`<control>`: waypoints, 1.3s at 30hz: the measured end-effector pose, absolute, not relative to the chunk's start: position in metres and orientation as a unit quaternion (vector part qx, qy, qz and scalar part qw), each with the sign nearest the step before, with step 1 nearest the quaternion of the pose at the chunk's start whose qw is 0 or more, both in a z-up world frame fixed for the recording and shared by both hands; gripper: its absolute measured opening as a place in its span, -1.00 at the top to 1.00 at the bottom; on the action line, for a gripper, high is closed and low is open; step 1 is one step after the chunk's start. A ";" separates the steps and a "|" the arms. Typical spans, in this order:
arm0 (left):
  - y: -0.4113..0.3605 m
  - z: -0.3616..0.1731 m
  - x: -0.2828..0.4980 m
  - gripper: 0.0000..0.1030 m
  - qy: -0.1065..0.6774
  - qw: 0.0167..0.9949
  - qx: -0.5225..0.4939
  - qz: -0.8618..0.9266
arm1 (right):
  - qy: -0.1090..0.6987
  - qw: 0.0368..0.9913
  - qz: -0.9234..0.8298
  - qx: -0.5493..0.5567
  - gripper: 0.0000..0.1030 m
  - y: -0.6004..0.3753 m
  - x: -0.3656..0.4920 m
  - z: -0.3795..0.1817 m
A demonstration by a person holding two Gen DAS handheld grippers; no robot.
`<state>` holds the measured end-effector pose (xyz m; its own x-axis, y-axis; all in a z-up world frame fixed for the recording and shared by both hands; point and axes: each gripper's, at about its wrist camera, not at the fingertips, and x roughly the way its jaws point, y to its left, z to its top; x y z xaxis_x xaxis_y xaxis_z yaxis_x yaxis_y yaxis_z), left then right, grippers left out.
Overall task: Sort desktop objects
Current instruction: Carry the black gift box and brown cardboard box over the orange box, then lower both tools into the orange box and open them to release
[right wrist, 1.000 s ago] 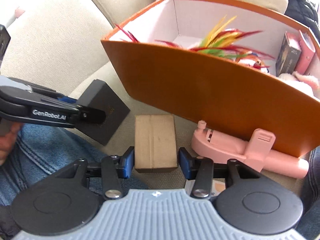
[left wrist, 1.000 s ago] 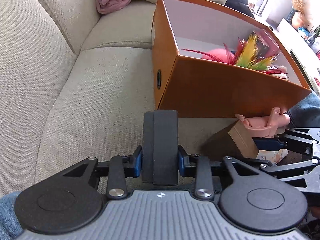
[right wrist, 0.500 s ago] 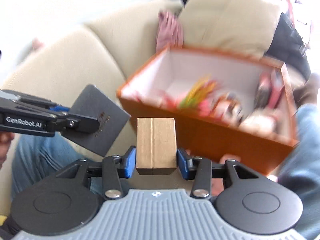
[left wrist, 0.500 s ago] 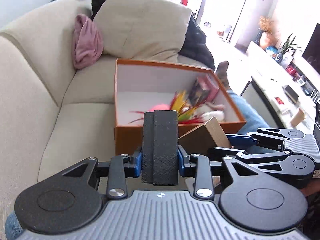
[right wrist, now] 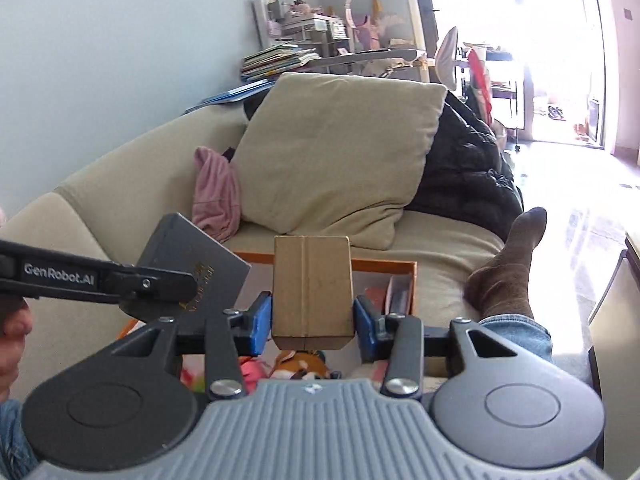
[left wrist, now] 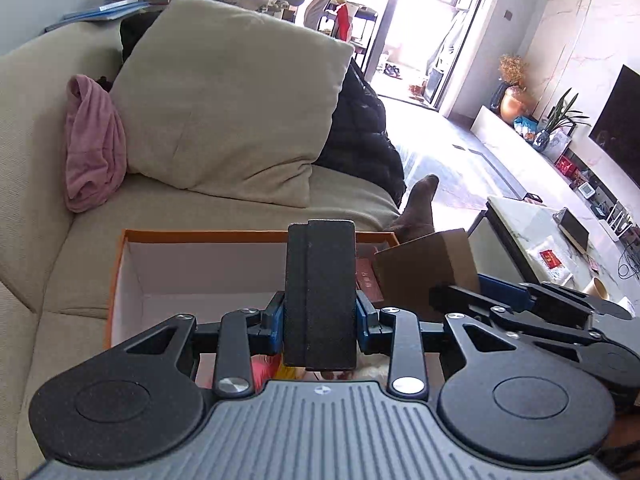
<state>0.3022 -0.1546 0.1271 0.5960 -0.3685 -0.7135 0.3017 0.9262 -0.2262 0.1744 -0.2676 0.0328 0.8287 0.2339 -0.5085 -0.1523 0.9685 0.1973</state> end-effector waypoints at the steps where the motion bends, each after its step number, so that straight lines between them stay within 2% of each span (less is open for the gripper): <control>1: -0.159 0.118 0.313 0.26 0.417 0.888 -0.046 -0.187 | 0.274 0.954 0.097 0.079 0.11 -0.271 0.181 0.030; 8: -0.184 0.060 0.368 0.26 0.467 0.863 -0.061 -0.183 | 0.282 0.949 0.094 0.107 0.11 -0.284 0.217 0.004; 20: -0.199 0.024 0.386 0.26 0.497 0.846 -0.099 -0.168 | 0.278 0.951 0.077 0.110 0.11 -0.297 0.230 -0.006; 25: -0.189 0.026 0.387 0.10 0.506 0.831 -0.139 -0.184 | 0.282 0.949 0.078 0.113 0.11 -0.298 0.231 -0.007; 31: -0.173 0.042 0.383 0.09 0.499 0.828 -0.170 -0.191 | 0.283 0.949 0.081 0.111 0.11 -0.296 0.230 -0.003; 39: -0.129 0.082 0.358 0.09 0.448 0.875 -0.129 -0.132 | 0.305 0.938 0.136 0.094 0.11 -0.263 0.247 -0.002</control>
<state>0.3579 -0.1285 0.0823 0.5632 -0.3471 -0.7498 0.1150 0.9316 -0.3449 0.2468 -0.2635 -0.0015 0.7773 0.3133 -0.5456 -0.1982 0.9450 0.2602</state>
